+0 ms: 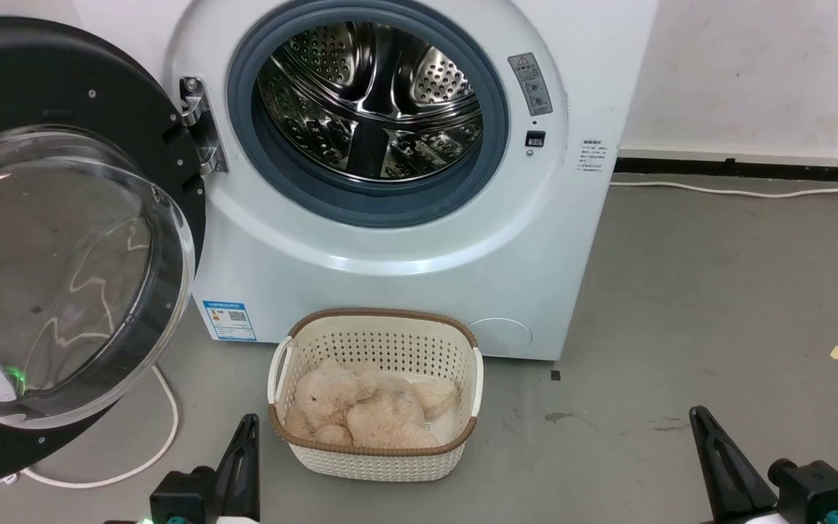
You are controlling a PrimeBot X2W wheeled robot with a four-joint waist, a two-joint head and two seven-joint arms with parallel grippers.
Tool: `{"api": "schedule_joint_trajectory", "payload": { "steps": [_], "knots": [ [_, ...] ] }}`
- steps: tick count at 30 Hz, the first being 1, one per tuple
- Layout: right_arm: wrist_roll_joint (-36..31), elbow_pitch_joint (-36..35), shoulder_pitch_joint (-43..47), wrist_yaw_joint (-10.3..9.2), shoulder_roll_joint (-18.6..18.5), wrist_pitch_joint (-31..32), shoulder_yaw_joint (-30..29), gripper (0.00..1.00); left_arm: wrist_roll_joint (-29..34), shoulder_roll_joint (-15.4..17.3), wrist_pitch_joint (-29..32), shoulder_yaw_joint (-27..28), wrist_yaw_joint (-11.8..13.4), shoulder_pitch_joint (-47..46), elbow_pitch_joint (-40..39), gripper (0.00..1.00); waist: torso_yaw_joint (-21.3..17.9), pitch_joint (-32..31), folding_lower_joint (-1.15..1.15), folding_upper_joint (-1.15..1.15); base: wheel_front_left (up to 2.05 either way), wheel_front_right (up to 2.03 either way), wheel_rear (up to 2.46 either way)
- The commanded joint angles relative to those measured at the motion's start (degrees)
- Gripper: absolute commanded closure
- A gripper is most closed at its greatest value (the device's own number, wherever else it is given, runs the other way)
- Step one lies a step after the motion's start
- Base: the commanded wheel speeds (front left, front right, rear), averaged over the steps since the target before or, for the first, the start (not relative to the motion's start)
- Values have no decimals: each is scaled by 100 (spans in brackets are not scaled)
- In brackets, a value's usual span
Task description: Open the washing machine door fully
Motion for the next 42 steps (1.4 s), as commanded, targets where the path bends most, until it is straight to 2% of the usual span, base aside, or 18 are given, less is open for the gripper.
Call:
{"api": "schedule_joint_trajectory", "payload": {
  "steps": [1, 42],
  "knots": [
    [-30, 0, -125, -2, 7, 40, 18, 100, 72, -18, 43, 26, -34, -77, -38, 100, -2, 5, 0, 0, 0, 0, 0],
    [-137, -2, -503, -3, 12, 508, 179, 100, 549, -237, 535, 434, -290, -386, -185, 100, -73, 191, 0, 0, 0, 0, 0]
  ]
}}
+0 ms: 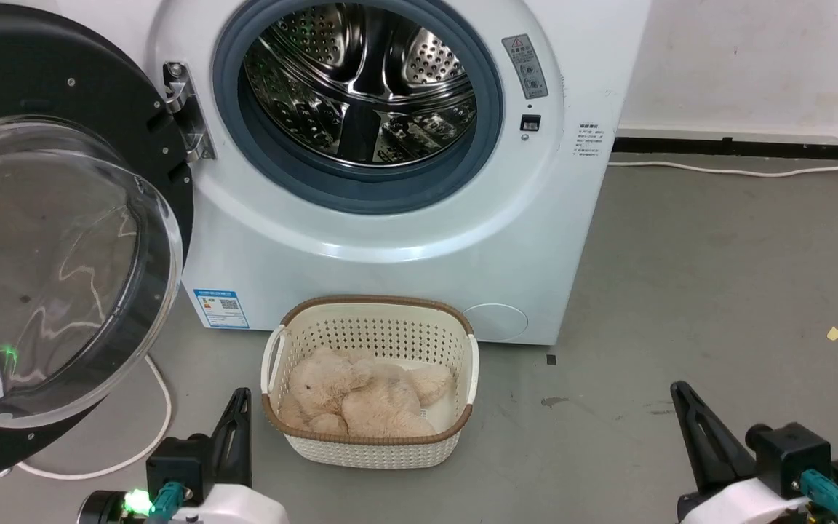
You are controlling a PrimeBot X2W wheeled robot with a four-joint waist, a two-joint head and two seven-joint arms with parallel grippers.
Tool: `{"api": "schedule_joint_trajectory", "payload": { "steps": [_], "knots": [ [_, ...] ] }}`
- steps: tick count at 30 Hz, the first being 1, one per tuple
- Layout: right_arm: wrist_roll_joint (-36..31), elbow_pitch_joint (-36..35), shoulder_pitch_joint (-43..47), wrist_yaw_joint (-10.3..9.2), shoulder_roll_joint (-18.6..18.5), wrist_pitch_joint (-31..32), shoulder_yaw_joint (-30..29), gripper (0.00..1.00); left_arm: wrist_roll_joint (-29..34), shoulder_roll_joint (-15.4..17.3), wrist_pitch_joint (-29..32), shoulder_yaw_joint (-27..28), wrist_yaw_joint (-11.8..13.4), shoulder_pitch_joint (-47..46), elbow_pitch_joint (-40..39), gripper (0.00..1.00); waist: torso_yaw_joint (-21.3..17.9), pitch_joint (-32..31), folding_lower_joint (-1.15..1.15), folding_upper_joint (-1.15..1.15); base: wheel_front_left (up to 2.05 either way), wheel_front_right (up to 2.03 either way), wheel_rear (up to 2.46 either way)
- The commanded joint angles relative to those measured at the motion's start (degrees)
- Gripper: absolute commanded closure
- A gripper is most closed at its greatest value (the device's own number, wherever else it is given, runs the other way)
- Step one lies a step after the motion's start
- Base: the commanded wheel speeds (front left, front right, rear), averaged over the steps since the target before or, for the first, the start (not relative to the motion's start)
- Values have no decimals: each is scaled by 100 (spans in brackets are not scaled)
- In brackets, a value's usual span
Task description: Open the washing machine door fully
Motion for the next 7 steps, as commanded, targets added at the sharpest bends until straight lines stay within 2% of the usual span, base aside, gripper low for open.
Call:
{"api": "schedule_joint_trajectory", "payload": {
  "steps": [1, 7],
  "knots": [
    [-30, -1, -121, -3, 12, 22, 19, 100, 64, -24, 42, 40, -24, -122, -33, 100, -3, 7, 0, 0, 0, 0, 0],
    [-45, -2, -176, -4, 13, 89, 42, 100, 133, -55, 112, 99, -61, -167, -54, 100, -13, 34, 0, 0, 0, 0, 0]
  ]
}}
